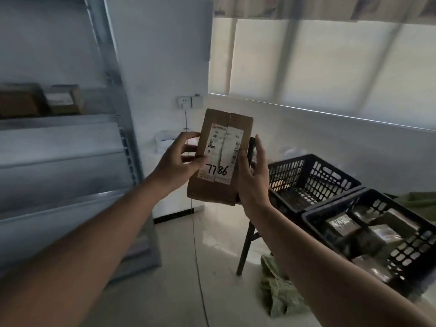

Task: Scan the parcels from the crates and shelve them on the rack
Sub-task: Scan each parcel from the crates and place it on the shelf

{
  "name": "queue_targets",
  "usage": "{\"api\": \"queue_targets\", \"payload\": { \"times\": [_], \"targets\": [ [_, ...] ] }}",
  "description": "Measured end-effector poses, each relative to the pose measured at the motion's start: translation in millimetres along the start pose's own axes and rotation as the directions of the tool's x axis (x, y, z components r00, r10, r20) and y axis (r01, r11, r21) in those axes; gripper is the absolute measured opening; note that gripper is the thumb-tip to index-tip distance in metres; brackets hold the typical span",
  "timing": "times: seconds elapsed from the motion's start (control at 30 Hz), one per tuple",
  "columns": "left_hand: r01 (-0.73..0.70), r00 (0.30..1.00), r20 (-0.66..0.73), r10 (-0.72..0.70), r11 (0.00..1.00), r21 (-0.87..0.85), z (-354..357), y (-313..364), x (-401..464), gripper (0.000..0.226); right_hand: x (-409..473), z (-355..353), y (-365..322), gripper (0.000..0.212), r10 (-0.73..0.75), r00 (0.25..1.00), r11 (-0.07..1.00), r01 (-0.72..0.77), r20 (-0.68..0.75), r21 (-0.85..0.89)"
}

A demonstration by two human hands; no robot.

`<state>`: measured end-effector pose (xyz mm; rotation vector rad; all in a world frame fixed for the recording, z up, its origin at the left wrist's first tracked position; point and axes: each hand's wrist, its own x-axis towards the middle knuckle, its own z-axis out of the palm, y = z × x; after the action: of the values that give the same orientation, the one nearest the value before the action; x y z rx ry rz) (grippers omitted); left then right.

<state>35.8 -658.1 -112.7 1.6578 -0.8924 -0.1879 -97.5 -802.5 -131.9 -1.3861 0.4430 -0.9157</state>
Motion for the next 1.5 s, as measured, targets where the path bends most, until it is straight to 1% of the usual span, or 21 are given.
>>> {"api": "queue_targets", "payload": {
  "times": [0.1,0.23,0.33,0.5,0.67,0.77,0.9,1.1,1.17,1.27,1.4,1.5],
  "targets": [
    [0.016,0.998,-0.053,-0.015,0.999,0.029,-60.5,-11.5,-24.6,0.067,-19.3,61.5,10.6,0.058,-0.028,0.998,1.000,0.028,0.059,-0.008],
    [0.069,0.986,-0.155,-0.060,0.996,0.053,-132.9,-26.8,-58.8,0.074,-41.0,137.3,26.8,0.058,-0.029,0.984,1.000,0.026,0.175,0.017],
    [0.091,0.971,-0.229,-0.069,0.992,0.087,-182.7,-38.6,-81.1,0.077,-52.6,192.0,39.2,0.058,-0.023,0.963,0.999,0.014,0.269,0.034],
    [0.139,0.932,-0.356,-0.076,0.978,0.157,-263.8,-63.5,-107.4,0.080,-68.3,283.4,59.9,0.057,0.012,0.907,0.999,-0.027,0.422,0.029],
    [0.210,0.881,-0.461,-0.104,0.960,0.183,-345.0,-98.6,-124.7,0.083,-78.7,377.9,85.7,0.059,0.068,0.822,0.993,-0.110,0.565,0.040],
    [0.258,0.835,-0.537,-0.119,0.947,0.191,-393.4,-120.3,-132.0,0.085,-83.8,437.8,102.2,0.057,0.095,0.776,0.988,-0.150,0.624,0.036],
    [0.333,0.750,-0.645,-0.145,0.926,0.180,-452.6,-140.9,-145.9,0.086,-94.0,519.4,121.6,0.057,0.122,0.705,0.978,-0.205,0.699,0.035],
    [0.415,0.623,-0.766,-0.159,0.897,0.152,-539.1,-165.1,-191.2,0.084,-132.3,632.6,139.8,0.054,0.105,0.594,0.982,-0.188,0.797,0.011],
    [0.425,0.590,-0.792,-0.155,0.894,0.141,-568.0,-173.1,-209.4,0.083,-151.5,666.0,144.0,0.054,0.094,0.563,0.985,-0.172,0.821,0.005],
    [0.429,0.545,-0.821,-0.168,0.898,0.101,-612.0,-186.3,-239.2,0.084,-185.8,715.3,151.6,0.054,0.111,0.519,0.980,-0.199,0.848,-0.006],
    [0.455,0.511,-0.838,-0.190,0.887,0.076,-679.0,-200.8,-279.6,0.084,-234.5,783.2,161.5,0.055,0.120,0.493,0.980,-0.198,0.862,-0.023],
    [0.450,0.513,-0.833,-0.205,0.891,0.058,-738.6,-213.3,-309.1,0.083,-273.6,837.6,166.5,0.055,0.122,0.490,0.979,-0.201,0.863,-0.025]
  ]
}}
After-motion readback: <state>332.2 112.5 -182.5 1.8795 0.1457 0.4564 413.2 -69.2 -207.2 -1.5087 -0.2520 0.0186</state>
